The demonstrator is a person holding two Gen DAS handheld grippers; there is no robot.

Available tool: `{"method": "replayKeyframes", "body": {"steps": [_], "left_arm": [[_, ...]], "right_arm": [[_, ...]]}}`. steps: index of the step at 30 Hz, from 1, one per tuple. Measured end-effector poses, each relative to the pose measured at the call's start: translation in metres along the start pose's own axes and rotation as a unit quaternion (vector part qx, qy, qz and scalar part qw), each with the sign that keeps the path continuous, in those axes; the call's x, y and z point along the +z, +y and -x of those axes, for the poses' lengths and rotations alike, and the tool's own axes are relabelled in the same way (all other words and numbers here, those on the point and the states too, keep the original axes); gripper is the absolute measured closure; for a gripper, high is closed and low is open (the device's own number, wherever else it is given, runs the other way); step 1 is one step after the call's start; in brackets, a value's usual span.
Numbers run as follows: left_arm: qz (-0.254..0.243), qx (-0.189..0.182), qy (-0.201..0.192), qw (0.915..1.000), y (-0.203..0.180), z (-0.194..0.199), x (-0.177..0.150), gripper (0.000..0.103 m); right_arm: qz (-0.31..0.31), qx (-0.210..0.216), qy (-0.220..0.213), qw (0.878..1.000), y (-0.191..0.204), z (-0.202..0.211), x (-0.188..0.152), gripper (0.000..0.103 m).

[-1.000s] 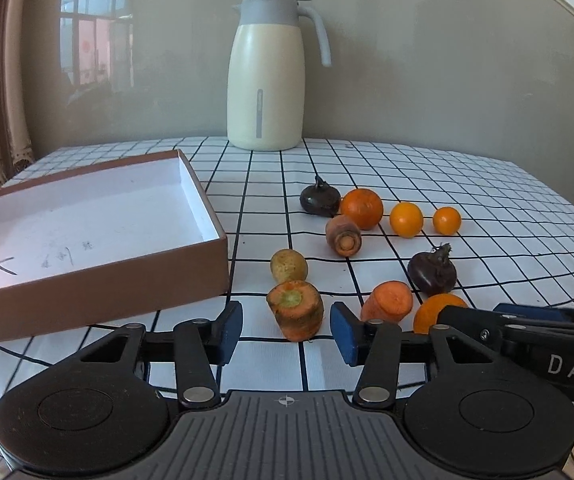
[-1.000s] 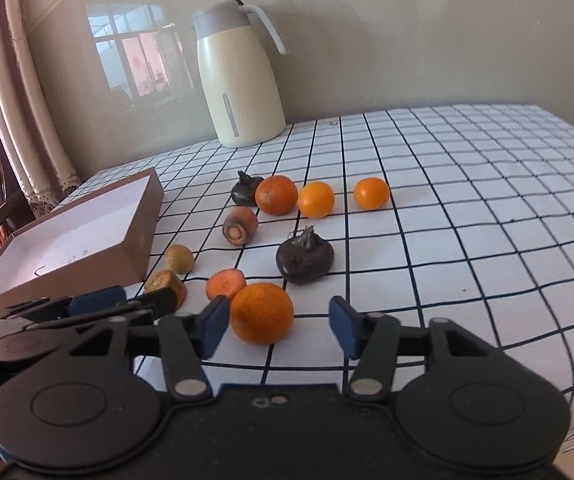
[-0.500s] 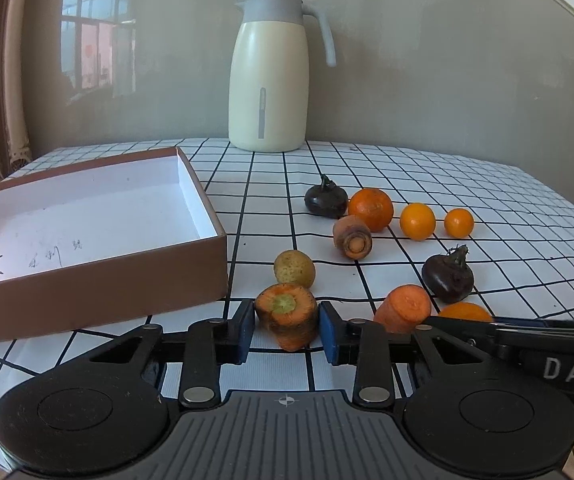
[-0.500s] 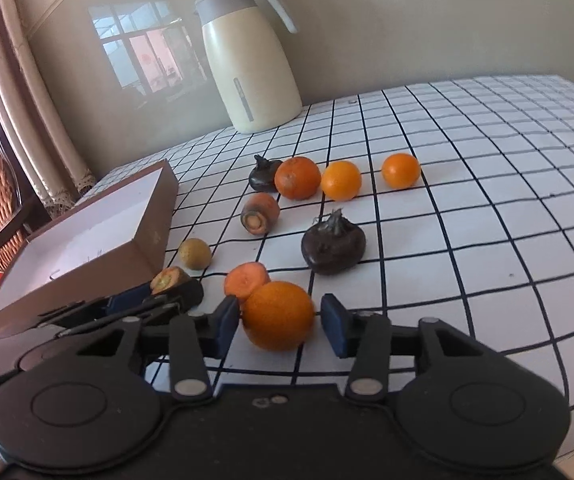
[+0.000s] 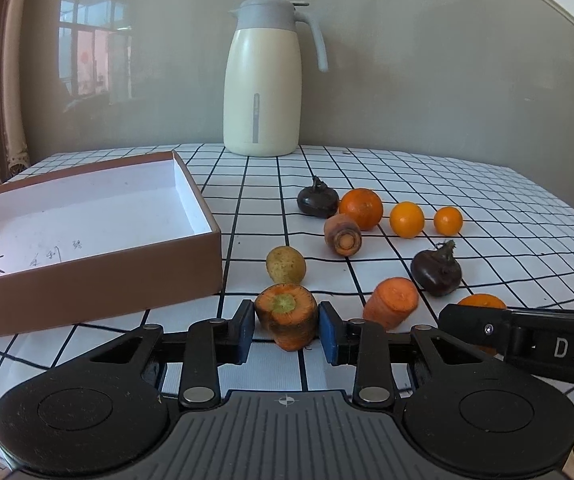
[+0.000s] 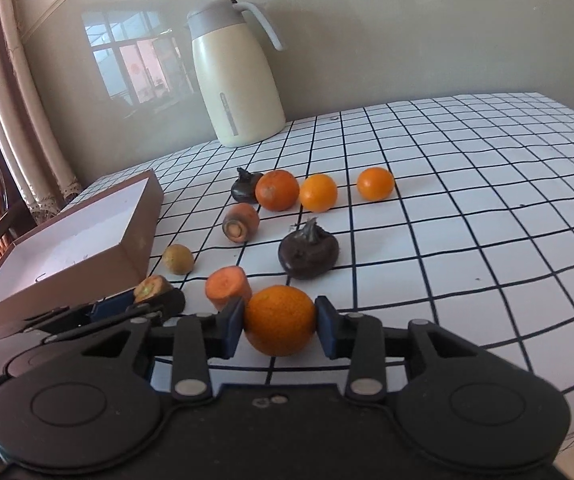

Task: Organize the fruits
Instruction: 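Carry the carrot piece and orange over the tray with both tools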

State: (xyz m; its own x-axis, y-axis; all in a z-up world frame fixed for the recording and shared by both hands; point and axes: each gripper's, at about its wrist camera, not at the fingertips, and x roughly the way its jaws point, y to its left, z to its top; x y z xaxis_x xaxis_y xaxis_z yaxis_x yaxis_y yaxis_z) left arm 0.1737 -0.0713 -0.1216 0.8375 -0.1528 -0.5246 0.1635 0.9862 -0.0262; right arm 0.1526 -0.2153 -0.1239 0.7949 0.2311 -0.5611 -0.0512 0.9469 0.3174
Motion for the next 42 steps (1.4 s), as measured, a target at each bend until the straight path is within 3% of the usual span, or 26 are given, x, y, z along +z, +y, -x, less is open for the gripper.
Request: {"method": "replayKeyframes", "body": {"steps": [14, 24, 32, 42], "left_arm": [[0.008, 0.012, -0.010, 0.9998, 0.026, 0.057, -0.007, 0.069], [0.025, 0.033, -0.035, 0.9985, 0.056, 0.105, -0.008, 0.069], [0.051, 0.072, -0.059, 0.9944, 0.096, 0.137, -0.005, 0.069], [0.082, 0.131, -0.076, 0.9851, 0.151, 0.150, 0.003, 0.069]], "right_arm": [[0.016, -0.002, -0.010, 1.000, 0.018, 0.028, -0.006, 0.073], [0.046, 0.031, -0.028, 0.998, 0.057, 0.052, -0.004, 0.073], [0.082, 0.074, -0.037, 0.993, 0.102, 0.054, 0.001, 0.073], [0.113, 0.114, -0.045, 0.986, 0.149, 0.039, 0.016, 0.073]]}}
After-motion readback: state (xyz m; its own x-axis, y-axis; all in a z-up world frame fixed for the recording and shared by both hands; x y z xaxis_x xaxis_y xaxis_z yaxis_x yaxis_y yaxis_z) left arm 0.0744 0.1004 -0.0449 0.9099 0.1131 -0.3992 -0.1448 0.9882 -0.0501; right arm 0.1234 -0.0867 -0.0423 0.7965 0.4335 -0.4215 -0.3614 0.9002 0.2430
